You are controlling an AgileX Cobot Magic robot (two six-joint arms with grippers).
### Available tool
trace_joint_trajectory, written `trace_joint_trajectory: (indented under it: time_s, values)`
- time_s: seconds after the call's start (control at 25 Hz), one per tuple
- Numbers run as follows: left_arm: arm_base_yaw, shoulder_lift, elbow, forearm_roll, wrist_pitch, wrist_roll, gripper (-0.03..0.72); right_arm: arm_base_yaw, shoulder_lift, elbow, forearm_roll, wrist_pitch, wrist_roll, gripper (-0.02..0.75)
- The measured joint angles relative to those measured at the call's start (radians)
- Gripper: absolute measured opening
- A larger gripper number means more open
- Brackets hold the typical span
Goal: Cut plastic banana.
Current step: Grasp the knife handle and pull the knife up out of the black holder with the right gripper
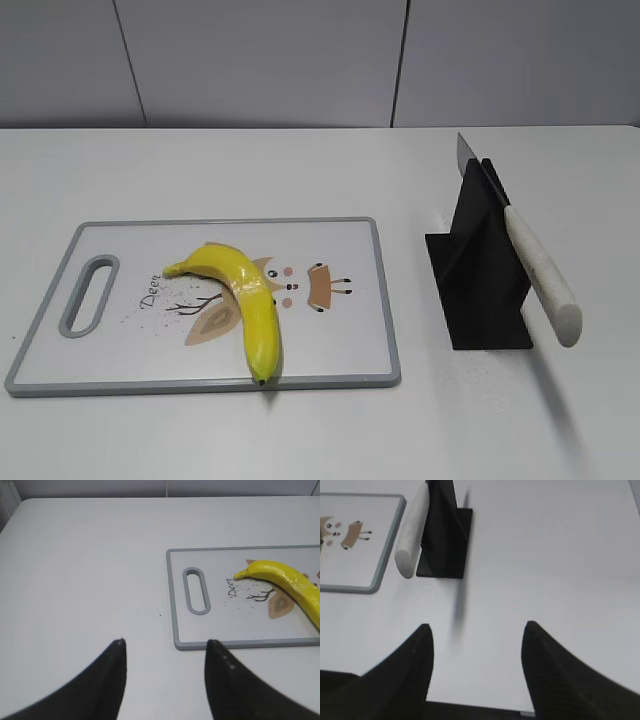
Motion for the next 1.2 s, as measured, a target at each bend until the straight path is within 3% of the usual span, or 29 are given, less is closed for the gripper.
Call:
trace_joint_trajectory:
  time_s: [0.48, 0.88, 1.2]
  values:
    - [0.000, 0.000, 0.000, 0.000, 0.000, 0.000, 0.490, 0.024, 0.443, -0.146, 0.003, 0.004, -0.014, 0.454]
    - [0.000, 0.000, 0.000, 0.000, 0.000, 0.000, 0.490, 0.324, 0.660, -0.208, -0.054, -0.069, 0.064, 0.454]
    - [0.000, 0.000, 0.000, 0.000, 0.000, 0.000, 0.490, 0.357, 0.933, -0.382, -0.049, -0.006, 0.199, 0.486]
